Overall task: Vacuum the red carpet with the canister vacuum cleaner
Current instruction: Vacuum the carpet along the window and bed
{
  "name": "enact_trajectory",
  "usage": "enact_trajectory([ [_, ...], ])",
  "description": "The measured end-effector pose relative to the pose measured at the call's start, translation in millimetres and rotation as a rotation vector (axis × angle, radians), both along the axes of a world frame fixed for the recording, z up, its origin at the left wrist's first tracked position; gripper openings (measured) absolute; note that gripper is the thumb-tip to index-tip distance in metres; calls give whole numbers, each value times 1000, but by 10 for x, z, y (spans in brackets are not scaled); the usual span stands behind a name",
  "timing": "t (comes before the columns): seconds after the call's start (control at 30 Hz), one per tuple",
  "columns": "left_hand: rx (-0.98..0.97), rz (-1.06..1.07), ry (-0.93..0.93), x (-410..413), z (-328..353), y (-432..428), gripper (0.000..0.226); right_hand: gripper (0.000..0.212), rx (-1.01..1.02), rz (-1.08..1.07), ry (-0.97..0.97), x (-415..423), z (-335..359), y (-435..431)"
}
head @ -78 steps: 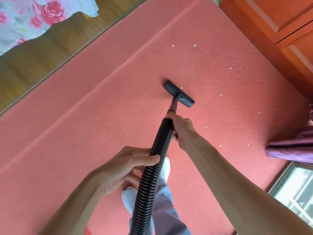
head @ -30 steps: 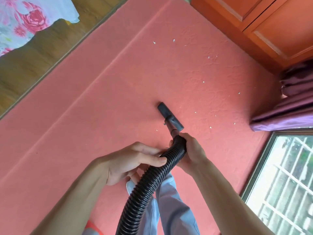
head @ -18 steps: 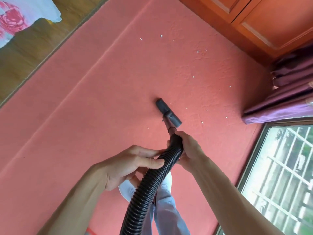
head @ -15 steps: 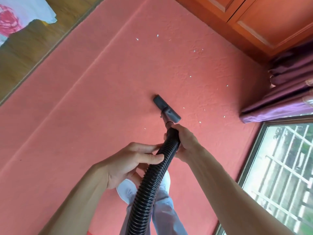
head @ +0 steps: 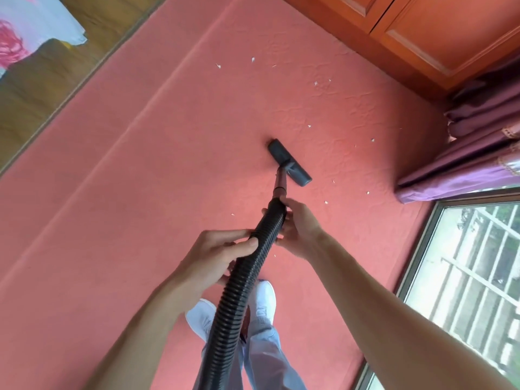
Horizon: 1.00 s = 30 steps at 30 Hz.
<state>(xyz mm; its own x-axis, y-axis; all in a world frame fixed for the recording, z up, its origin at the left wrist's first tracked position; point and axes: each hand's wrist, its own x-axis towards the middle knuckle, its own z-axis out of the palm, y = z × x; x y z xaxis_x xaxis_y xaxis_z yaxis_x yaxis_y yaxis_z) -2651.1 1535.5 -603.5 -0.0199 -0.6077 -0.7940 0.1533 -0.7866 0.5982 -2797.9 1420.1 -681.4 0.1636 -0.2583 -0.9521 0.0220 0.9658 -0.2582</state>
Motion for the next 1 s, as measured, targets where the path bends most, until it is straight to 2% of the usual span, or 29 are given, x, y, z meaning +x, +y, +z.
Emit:
enact_trajectory([
  [0.13,56,-166,81,80,73,153,19,29,42,4,105,-104,99,325],
  [0.4,115,-91,151,-353,-60,108,20,10,-84,13,420,-181,-28,116],
  [0.53,88,-77,78,-726,-124,-74,21,13,-150,45,488,-356,-157,-150],
  [0.63,90,-204,74,-771,-103,-114,23,11,-119,100,518,-502,-139,-102],
  [0.77,152,-373,178,-662,-13,63,25,10,-47,162,523,-695,-34,270],
  [0.87,161,-367,231,-606,40,175,24,10,-58,199,567,-727,3,395],
  [1.0,85,-304,234,-739,120,92,26,11,-143,243,619,-728,132,153],
])
